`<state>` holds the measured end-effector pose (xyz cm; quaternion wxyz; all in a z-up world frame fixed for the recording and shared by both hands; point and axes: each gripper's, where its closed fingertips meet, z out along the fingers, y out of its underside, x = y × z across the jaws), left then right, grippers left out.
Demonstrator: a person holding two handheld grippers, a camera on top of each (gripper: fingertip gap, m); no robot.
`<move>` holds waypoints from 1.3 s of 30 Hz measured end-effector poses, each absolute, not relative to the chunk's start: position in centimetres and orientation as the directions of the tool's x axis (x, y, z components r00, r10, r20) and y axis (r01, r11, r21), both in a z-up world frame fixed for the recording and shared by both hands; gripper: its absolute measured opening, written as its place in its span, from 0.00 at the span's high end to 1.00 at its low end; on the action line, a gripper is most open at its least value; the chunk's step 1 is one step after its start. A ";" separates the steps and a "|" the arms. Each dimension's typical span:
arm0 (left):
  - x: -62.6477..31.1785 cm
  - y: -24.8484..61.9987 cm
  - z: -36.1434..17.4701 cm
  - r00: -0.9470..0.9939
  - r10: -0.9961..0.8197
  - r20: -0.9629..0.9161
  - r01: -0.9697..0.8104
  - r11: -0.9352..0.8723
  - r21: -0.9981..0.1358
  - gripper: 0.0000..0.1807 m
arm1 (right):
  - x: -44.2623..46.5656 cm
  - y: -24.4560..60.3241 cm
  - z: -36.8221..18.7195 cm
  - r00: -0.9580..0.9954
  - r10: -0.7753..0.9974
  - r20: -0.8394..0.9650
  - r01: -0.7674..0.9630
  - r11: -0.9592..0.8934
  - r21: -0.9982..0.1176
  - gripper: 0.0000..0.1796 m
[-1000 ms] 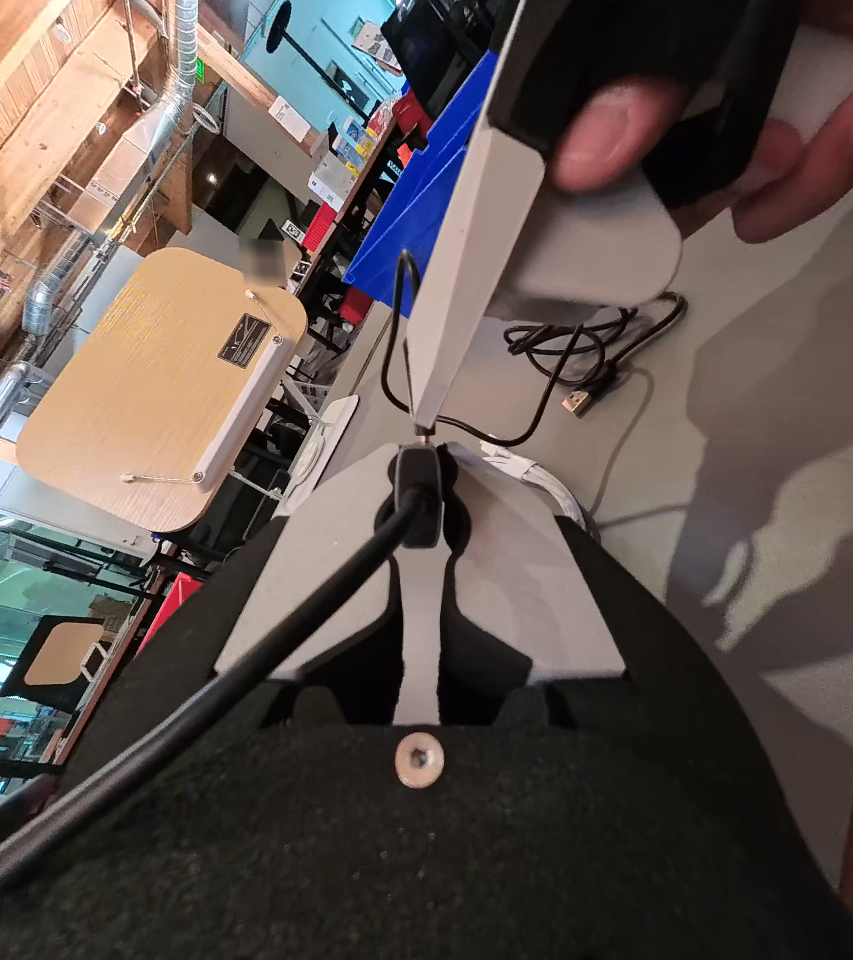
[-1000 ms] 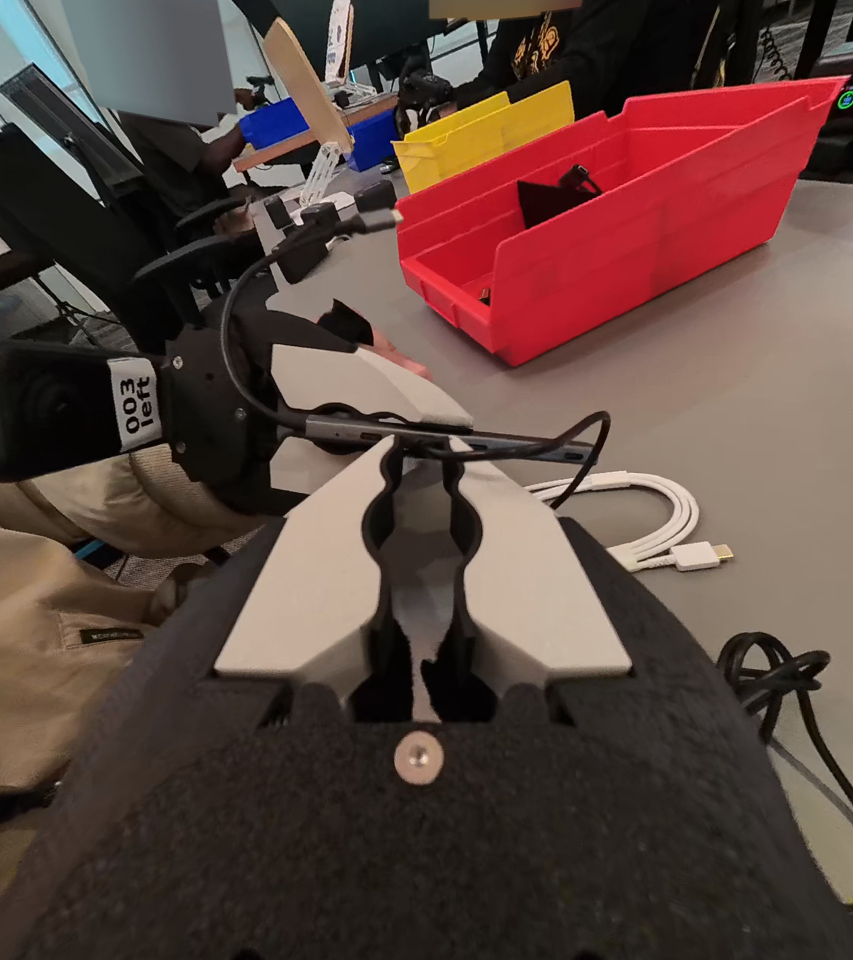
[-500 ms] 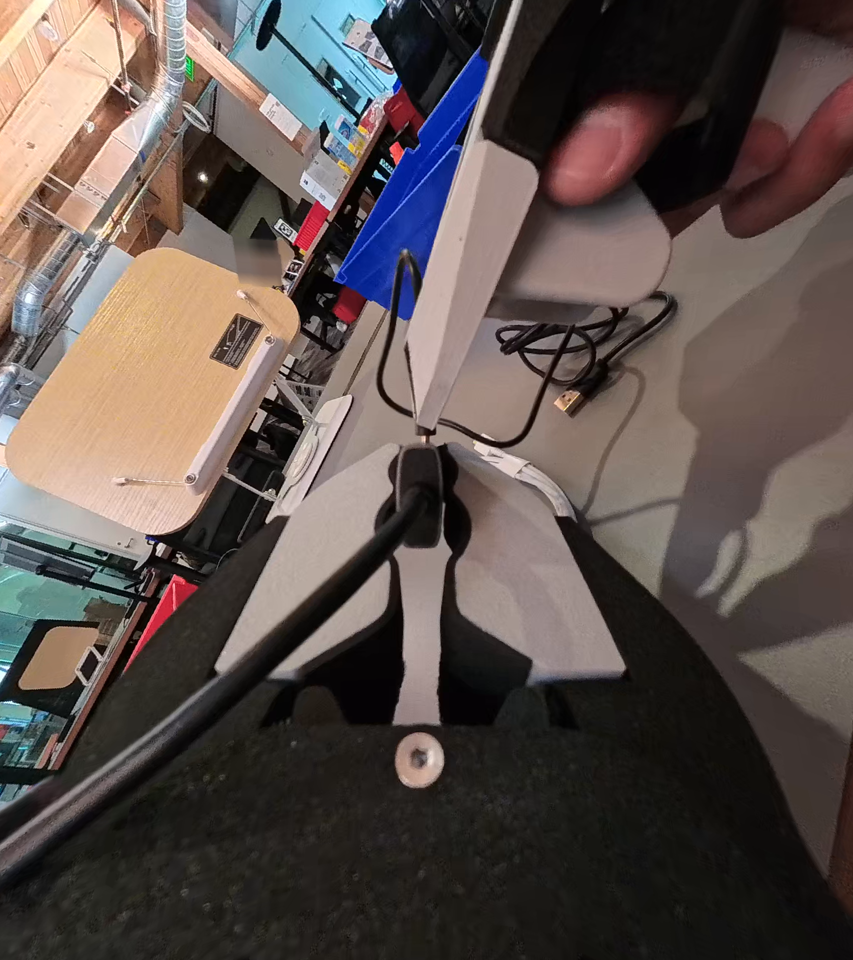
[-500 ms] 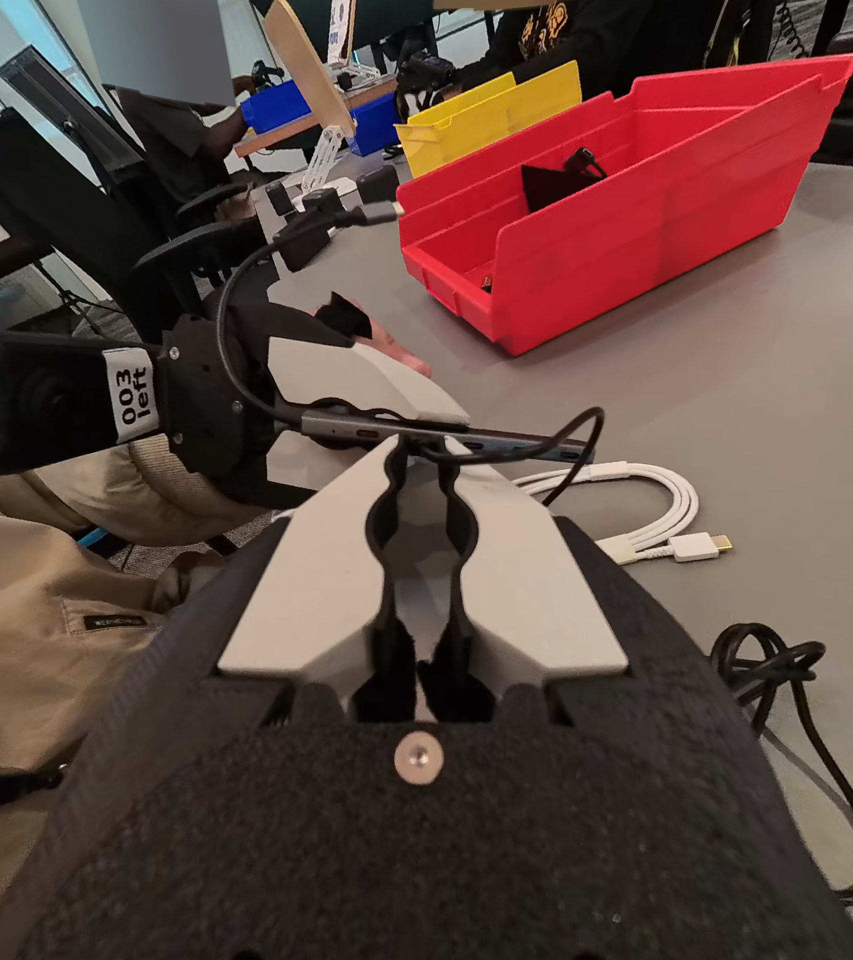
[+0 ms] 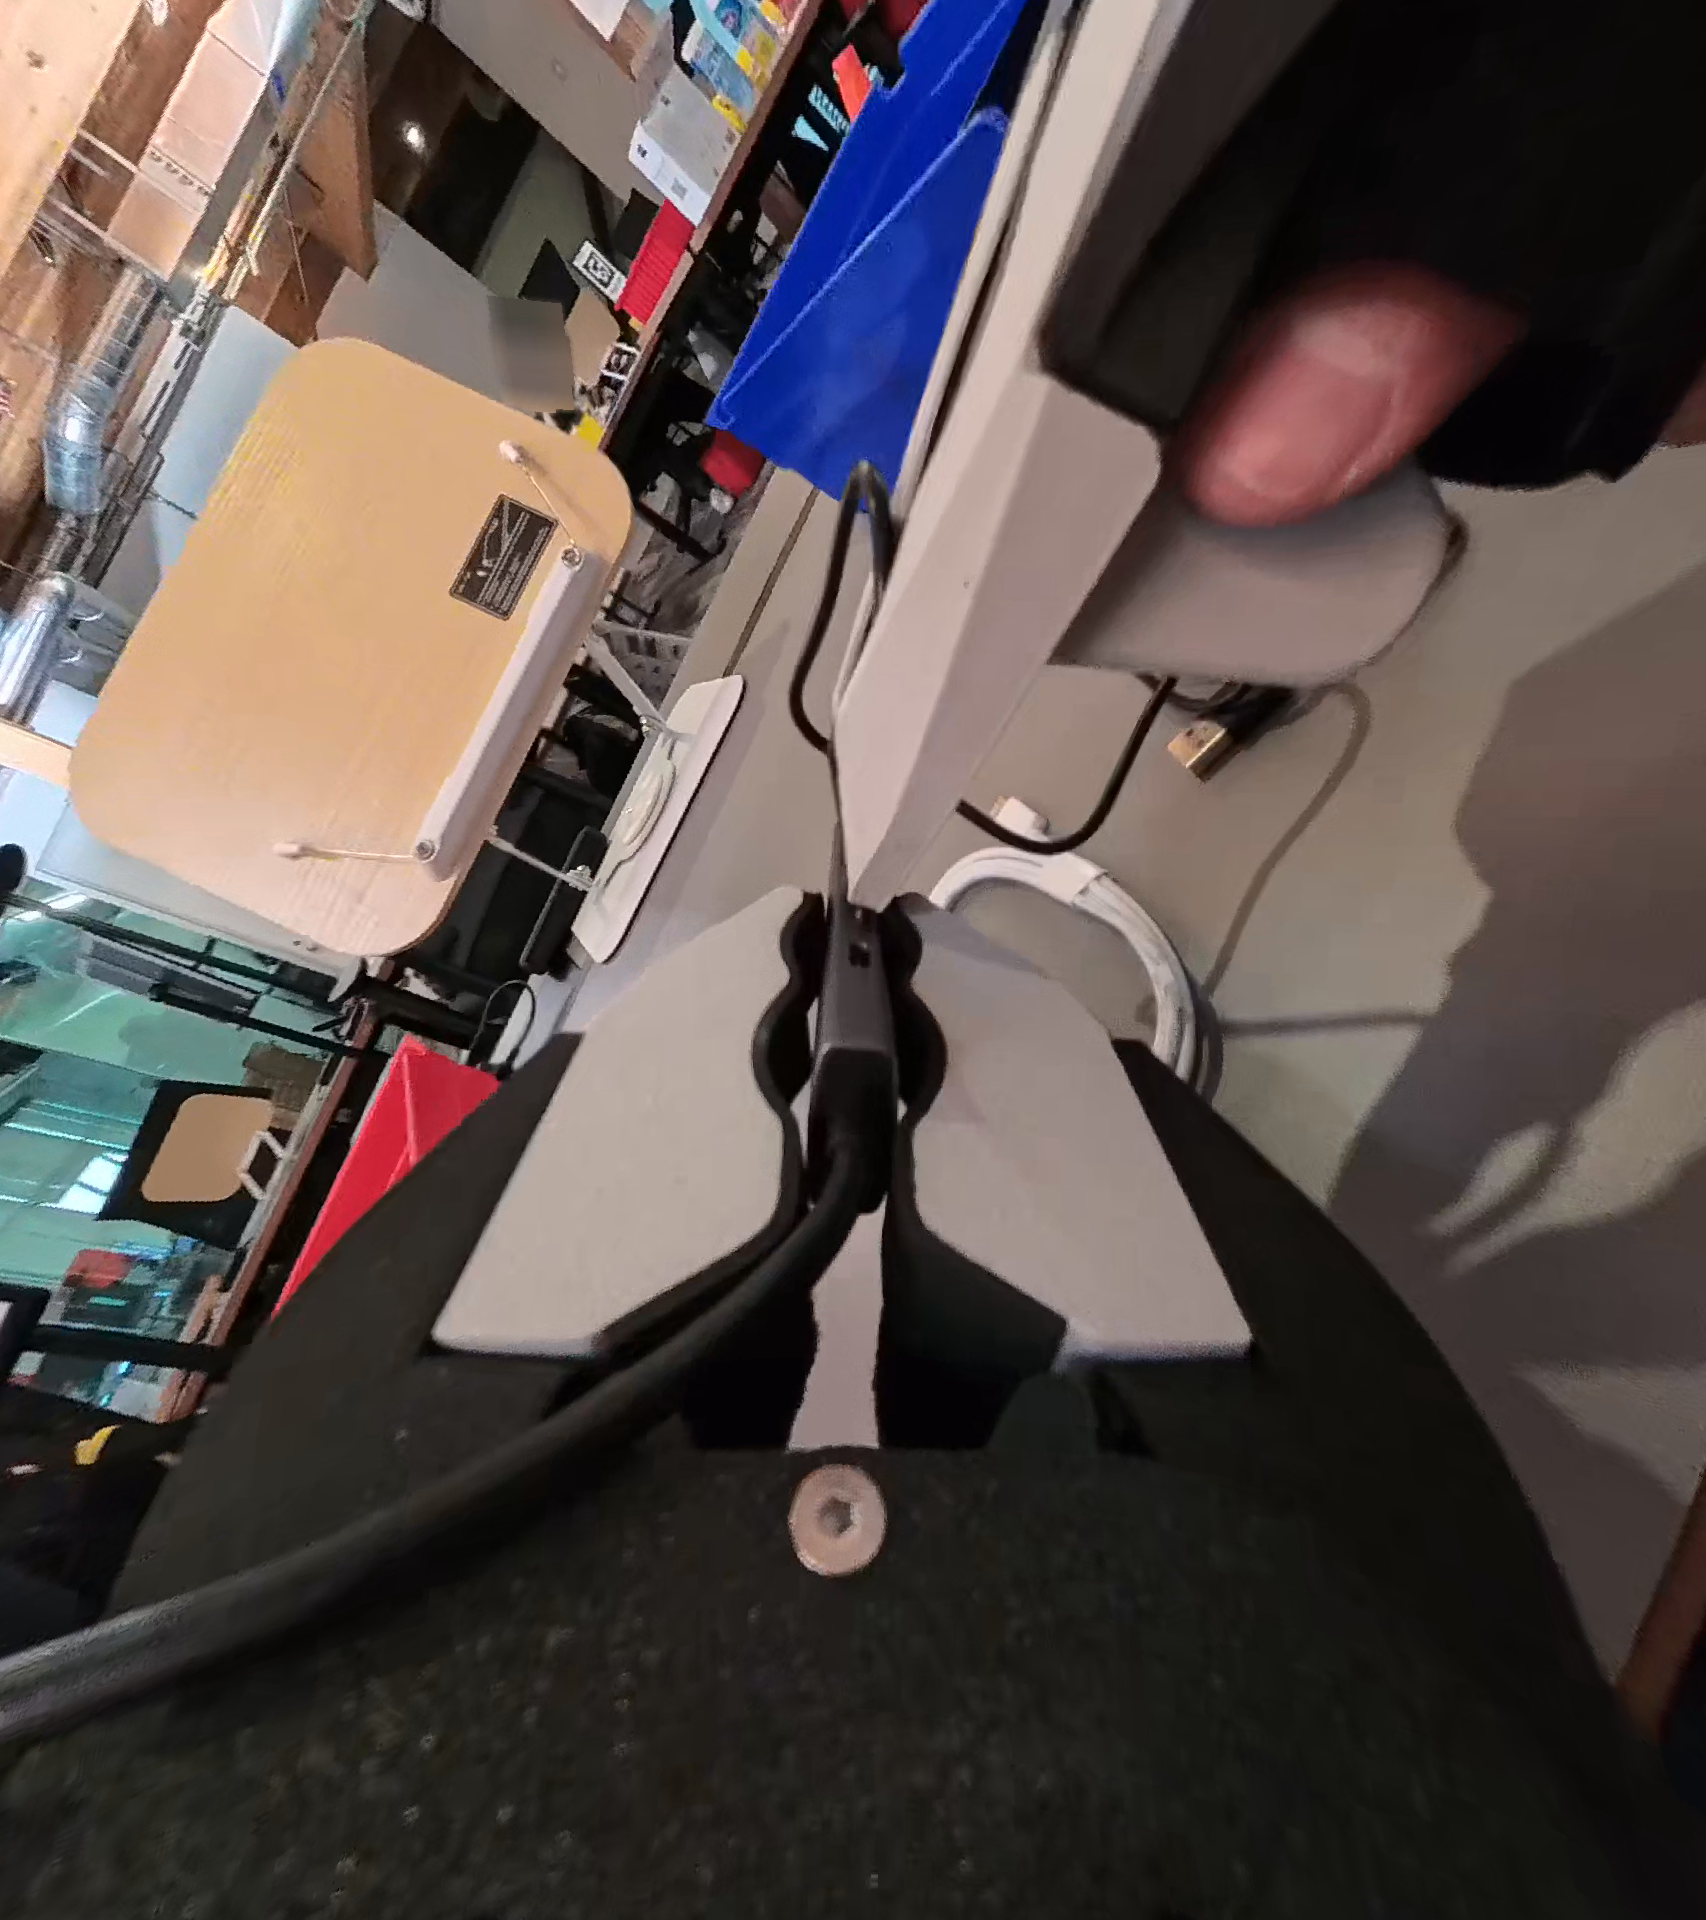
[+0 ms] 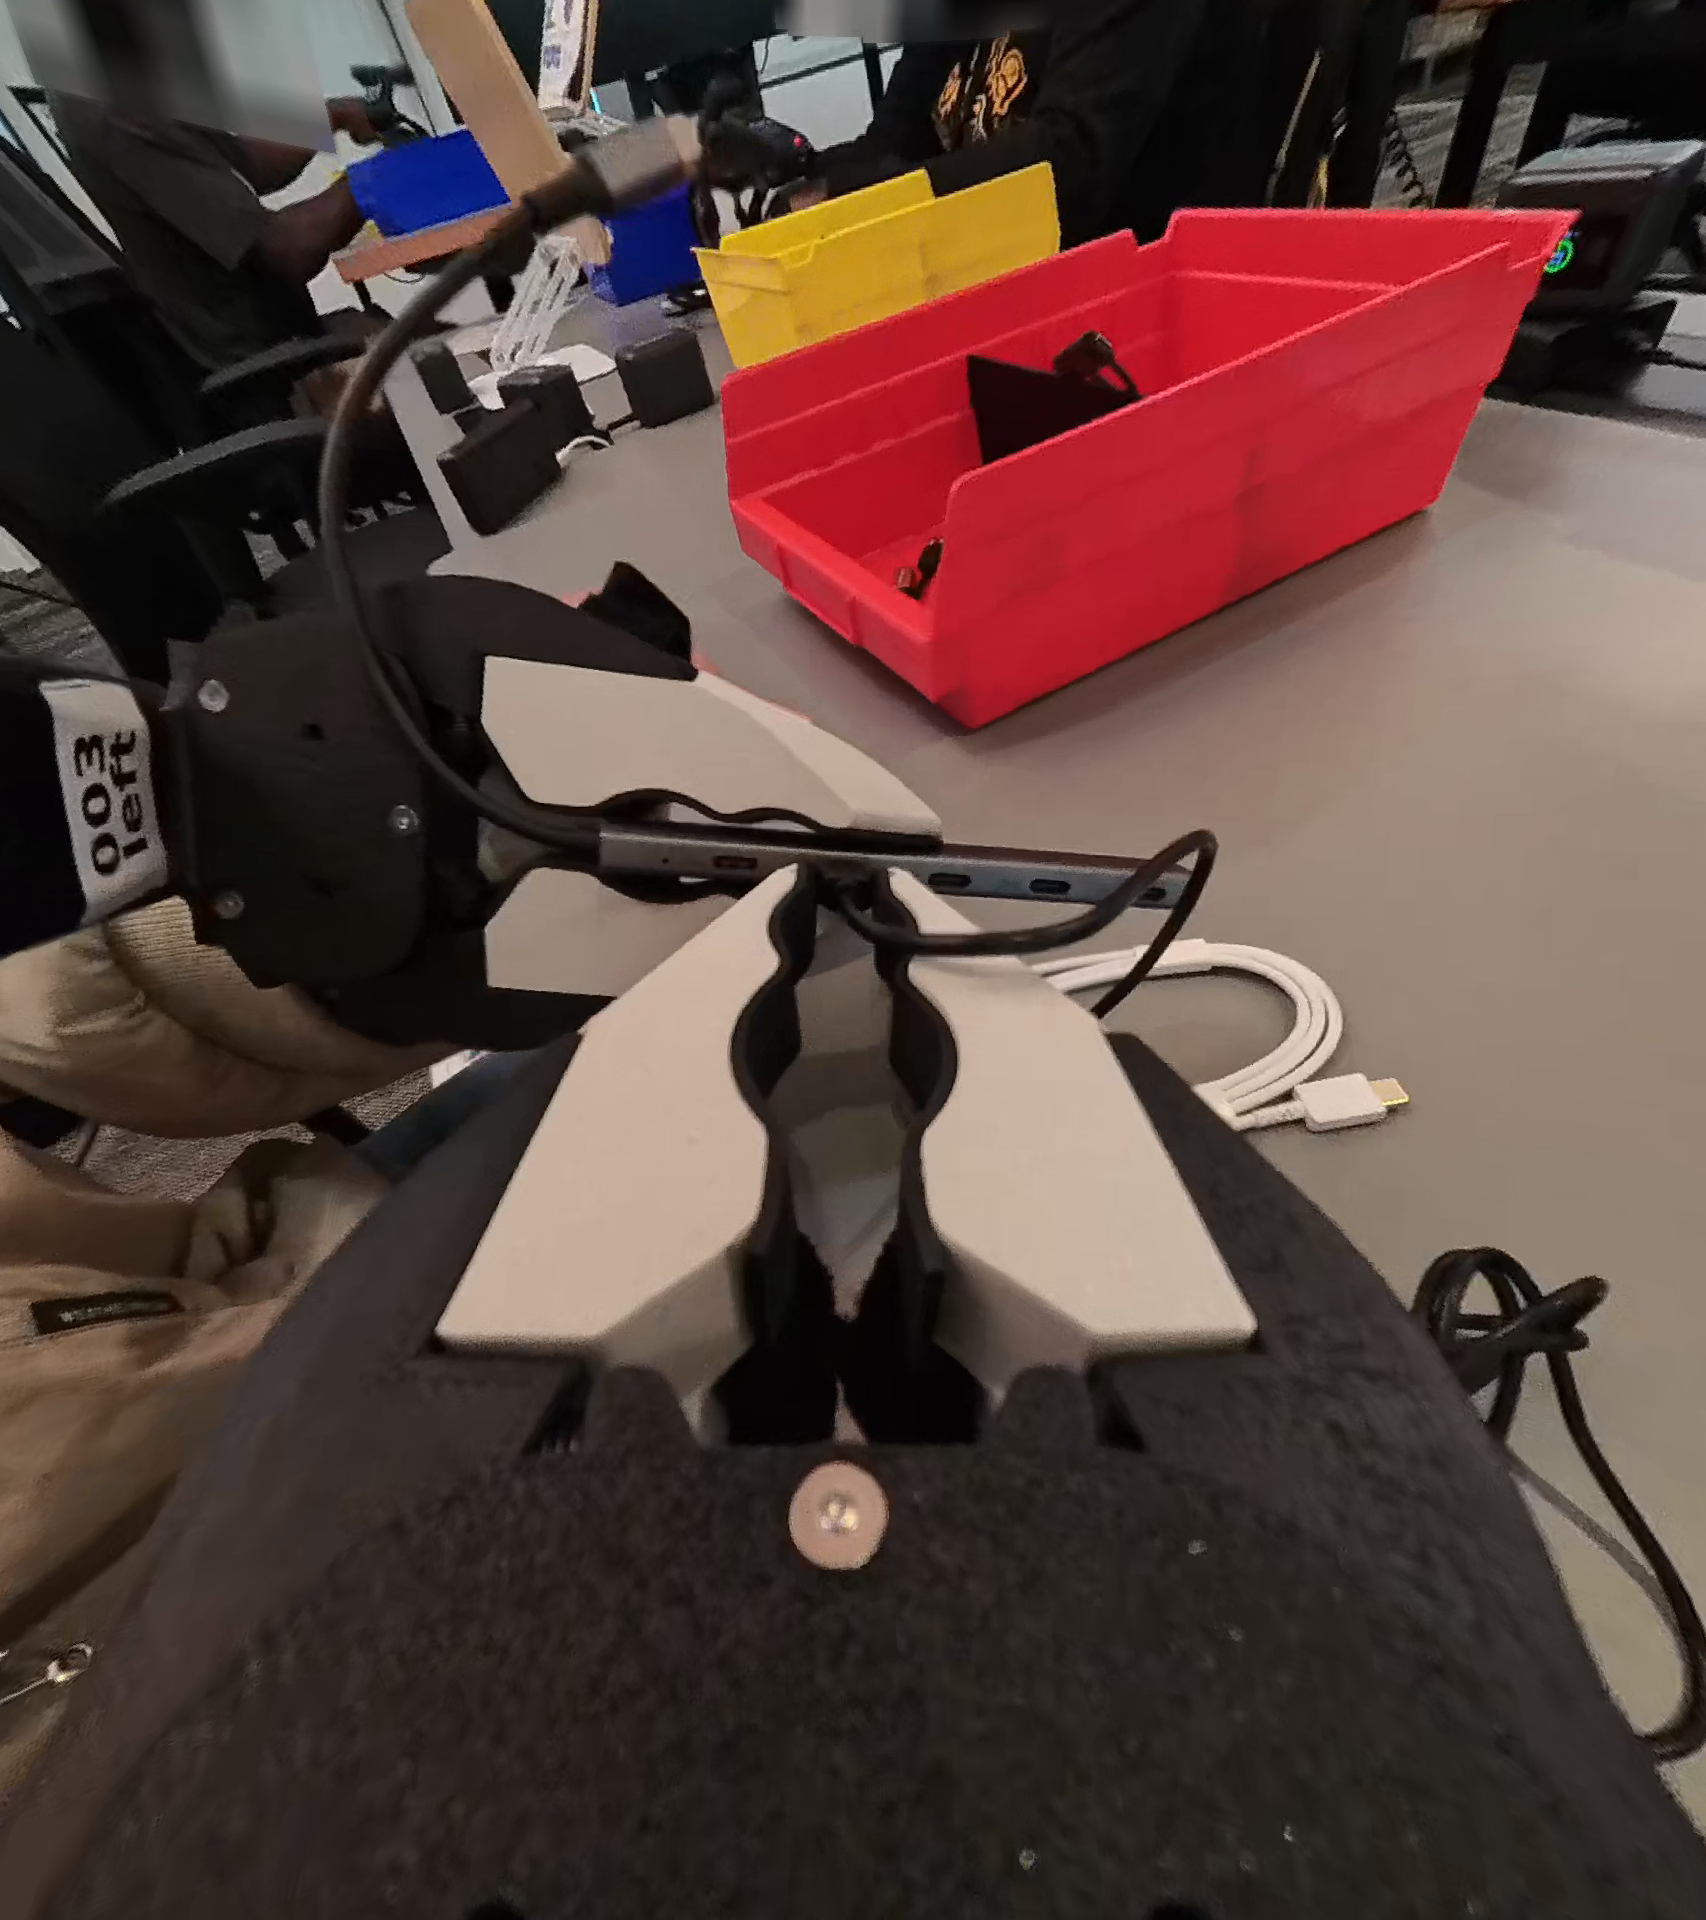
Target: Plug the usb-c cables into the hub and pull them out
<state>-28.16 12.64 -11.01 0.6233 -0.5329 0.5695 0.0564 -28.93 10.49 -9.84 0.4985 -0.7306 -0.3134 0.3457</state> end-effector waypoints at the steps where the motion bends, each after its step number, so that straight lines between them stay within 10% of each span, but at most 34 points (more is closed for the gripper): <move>1: -28.2 12.6 -11.0 0.344 -0.531 -0.774 -0.683 0.424 -0.595 0.95 | -29.0 10.5 -10.0 0.564 0.800 -0.204 0.109 -0.317 -0.942 0.94; 23: -34.2 15.5 -9.0 0.498 -0.480 -0.722 -0.662 0.328 -0.674 0.94 | -29.5 10.0 -10.0 0.534 0.829 -0.165 0.114 -0.264 -0.958 0.94; 27: -36.7 16.6 -7.7 0.616 -0.484 -0.621 -0.563 0.281 -0.777 0.94 | -29.7 10.4 -12.8 0.536 0.832 -0.146 0.234 -0.312 -0.921 0.80; 39: -36.5 16.8 -8.5 0.605 -0.497 -0.621 -0.578 0.262 -0.773 0.95 | -34.2 12.9 -19.2 0.500 0.866 0.017 0.561 -0.309 -0.768 0.88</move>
